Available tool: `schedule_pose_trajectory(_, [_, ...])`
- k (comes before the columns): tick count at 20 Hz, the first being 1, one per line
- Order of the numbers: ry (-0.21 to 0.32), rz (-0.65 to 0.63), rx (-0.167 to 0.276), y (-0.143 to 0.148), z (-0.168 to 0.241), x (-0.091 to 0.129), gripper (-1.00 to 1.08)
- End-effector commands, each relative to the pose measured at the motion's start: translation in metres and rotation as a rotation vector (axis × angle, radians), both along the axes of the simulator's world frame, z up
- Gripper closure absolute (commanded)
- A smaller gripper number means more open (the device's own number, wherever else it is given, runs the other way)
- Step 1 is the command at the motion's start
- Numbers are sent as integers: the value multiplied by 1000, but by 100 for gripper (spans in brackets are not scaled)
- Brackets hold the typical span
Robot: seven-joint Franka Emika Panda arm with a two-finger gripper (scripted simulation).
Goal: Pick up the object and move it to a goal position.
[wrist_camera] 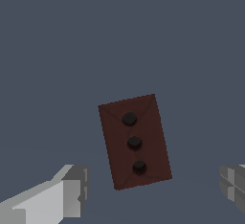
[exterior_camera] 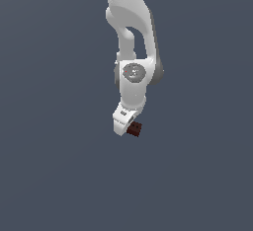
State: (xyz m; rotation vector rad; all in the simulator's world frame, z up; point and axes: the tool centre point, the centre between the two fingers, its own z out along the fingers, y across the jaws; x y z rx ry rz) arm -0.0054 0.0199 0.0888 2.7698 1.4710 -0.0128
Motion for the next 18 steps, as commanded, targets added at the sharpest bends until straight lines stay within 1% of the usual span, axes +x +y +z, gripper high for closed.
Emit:
schedule_pose_trajectory(1, [-1,63,3,4,-4,0,-92])
schedule_pose_trajectory(5, [-2,134,6,9,-8,-1,-92])
schedule_pose_trajectory(9, [-3,180,8,12,-11,-2,-92])
schedule_pose_trajectory(13, [-4,200,9,13,-12,-2,-92])
schedule_pose_trajectory(18, [-3,196,9,13,-15,-2,-92])
